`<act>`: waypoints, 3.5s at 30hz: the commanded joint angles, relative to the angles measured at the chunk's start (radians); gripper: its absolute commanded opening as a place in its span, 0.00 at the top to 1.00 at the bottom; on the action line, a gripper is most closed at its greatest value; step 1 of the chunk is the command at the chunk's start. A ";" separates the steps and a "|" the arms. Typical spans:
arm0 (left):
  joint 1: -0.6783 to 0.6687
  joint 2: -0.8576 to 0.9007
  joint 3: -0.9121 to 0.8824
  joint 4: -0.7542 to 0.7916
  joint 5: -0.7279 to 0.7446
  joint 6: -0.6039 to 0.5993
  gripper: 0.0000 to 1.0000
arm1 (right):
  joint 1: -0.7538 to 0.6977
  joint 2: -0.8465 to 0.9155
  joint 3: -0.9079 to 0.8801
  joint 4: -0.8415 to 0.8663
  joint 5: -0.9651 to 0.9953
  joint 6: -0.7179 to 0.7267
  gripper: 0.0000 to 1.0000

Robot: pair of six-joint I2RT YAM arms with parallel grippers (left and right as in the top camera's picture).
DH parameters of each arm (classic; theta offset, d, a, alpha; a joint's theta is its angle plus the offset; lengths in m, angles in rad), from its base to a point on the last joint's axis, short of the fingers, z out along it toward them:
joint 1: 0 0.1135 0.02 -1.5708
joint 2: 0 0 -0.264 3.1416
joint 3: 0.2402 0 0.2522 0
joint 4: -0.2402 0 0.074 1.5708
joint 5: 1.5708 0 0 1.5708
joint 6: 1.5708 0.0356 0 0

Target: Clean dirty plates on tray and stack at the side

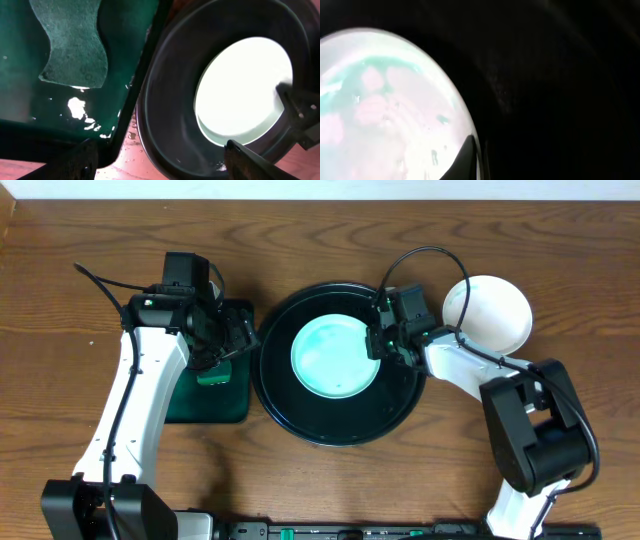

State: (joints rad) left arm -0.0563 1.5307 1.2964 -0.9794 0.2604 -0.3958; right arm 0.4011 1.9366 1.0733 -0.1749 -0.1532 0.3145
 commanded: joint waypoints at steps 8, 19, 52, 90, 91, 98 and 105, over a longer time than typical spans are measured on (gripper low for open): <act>-0.003 0.002 -0.003 0.031 0.001 -0.009 0.23 | 0.008 -0.127 -0.034 -0.463 0.411 0.414 0.99; -0.003 0.044 -0.033 0.035 -0.183 -0.002 0.93 | 0.140 -0.143 -0.034 -0.501 0.411 0.410 0.99; 0.121 0.449 -0.038 0.272 -0.200 0.040 0.93 | 0.130 -0.143 -0.034 -0.506 0.380 0.305 0.99; -0.478 0.465 -0.033 0.552 0.011 -0.138 0.93 | 0.130 -0.143 -0.034 -0.434 0.354 0.203 0.99; -0.478 0.498 -0.033 0.550 0.042 -0.150 0.93 | 0.130 -0.143 -0.034 -0.436 0.354 0.203 0.99; -0.525 0.528 -0.034 0.537 0.324 -0.149 0.93 | 0.130 -0.143 -0.034 -0.431 0.354 0.203 0.99; -0.616 0.529 -0.034 0.556 0.384 -0.165 0.93 | 0.130 -0.143 -0.034 -0.431 0.354 0.203 0.99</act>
State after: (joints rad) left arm -0.6209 2.0235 1.2736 -0.4179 0.5404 -0.5362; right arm 0.5137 1.7977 1.0512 -0.6048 0.2287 0.5499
